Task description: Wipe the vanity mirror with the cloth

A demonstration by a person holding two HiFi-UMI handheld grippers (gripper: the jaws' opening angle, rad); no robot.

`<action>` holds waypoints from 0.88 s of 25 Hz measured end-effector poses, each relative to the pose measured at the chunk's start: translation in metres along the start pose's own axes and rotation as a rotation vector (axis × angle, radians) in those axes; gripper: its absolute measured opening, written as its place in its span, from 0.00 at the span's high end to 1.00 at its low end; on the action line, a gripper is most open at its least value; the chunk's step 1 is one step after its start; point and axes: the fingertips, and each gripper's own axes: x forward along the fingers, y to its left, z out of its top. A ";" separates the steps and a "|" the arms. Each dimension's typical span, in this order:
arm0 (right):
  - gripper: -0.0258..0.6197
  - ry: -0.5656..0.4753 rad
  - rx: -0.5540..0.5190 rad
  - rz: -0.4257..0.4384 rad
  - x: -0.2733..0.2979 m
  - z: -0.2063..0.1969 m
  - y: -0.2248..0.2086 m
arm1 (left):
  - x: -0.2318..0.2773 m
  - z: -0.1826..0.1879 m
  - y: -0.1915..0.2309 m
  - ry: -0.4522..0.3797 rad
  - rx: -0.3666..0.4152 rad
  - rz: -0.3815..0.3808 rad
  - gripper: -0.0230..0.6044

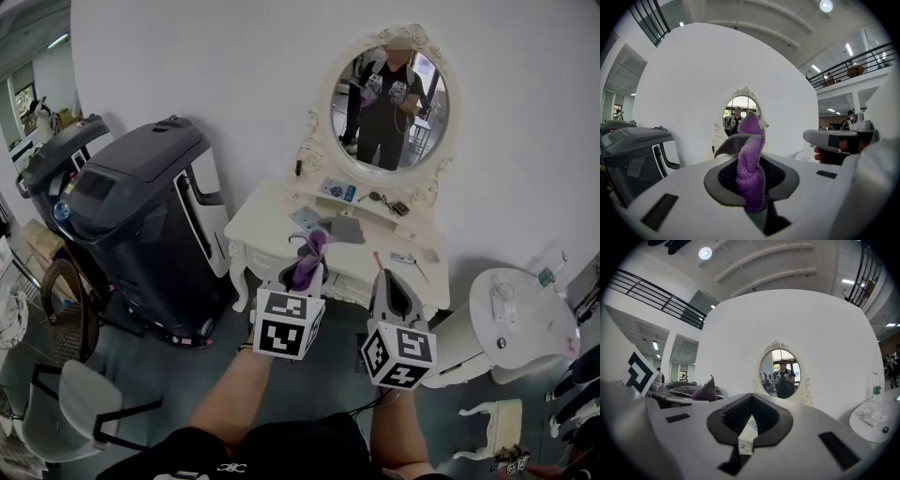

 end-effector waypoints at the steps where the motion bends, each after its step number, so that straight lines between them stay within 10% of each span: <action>1: 0.96 0.007 0.000 -0.008 0.001 -0.004 0.002 | 0.001 -0.003 0.003 0.007 -0.003 -0.008 0.85; 22: 0.96 -0.008 0.070 -0.016 0.147 0.009 -0.167 | 0.219 0.049 -0.034 0.037 0.083 0.004 0.85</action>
